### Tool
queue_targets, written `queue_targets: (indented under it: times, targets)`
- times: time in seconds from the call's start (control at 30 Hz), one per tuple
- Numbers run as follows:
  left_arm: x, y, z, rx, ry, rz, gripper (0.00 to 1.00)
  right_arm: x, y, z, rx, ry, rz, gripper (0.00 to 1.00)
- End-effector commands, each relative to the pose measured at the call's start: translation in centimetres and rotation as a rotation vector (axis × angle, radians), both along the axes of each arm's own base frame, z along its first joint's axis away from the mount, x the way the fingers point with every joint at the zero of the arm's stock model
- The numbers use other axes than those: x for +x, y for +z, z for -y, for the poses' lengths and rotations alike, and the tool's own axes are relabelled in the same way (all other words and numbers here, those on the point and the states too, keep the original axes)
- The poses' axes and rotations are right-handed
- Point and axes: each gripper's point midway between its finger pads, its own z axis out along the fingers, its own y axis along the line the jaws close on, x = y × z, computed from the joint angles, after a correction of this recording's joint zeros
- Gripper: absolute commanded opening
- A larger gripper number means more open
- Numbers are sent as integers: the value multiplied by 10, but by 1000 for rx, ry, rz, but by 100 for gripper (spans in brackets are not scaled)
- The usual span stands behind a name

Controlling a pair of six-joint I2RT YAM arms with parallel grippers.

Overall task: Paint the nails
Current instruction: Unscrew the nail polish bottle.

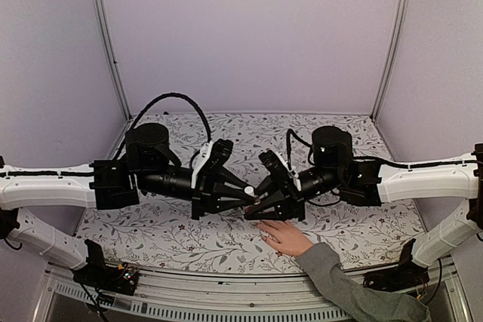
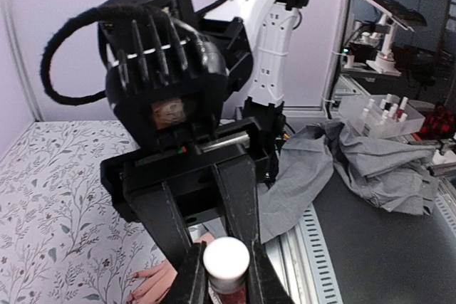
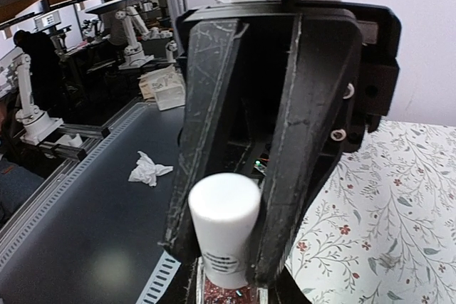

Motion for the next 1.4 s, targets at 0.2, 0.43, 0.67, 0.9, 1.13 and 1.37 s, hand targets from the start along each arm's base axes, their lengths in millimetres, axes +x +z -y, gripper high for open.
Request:
queue_targets:
  times: [0.2, 0.43, 0.67, 0.9, 1.13, 1.37]
  targets:
    - [65, 14, -9, -59, 393, -10, 0, 83, 11, -2, -17, -477, 24, 0]
    - [102, 8, -17, -44, 618, -61, 0, 111, 13, -1, -25, -632, 23, 0]
    - [131, 2, -16, -16, 773, -98, 0, 135, 14, -8, -35, -728, 47, 0]
    - [144, -2, -30, -25, 890, -144, 0, 145, 10, -9, -72, -761, 91, 0]
    - [139, 4, -30, -45, 865, -160, 5, 138, 2, -11, -91, -719, 87, 0]
    - [126, 21, -37, -63, 807, -149, 42, 124, 5, -10, -75, -654, 75, 0]
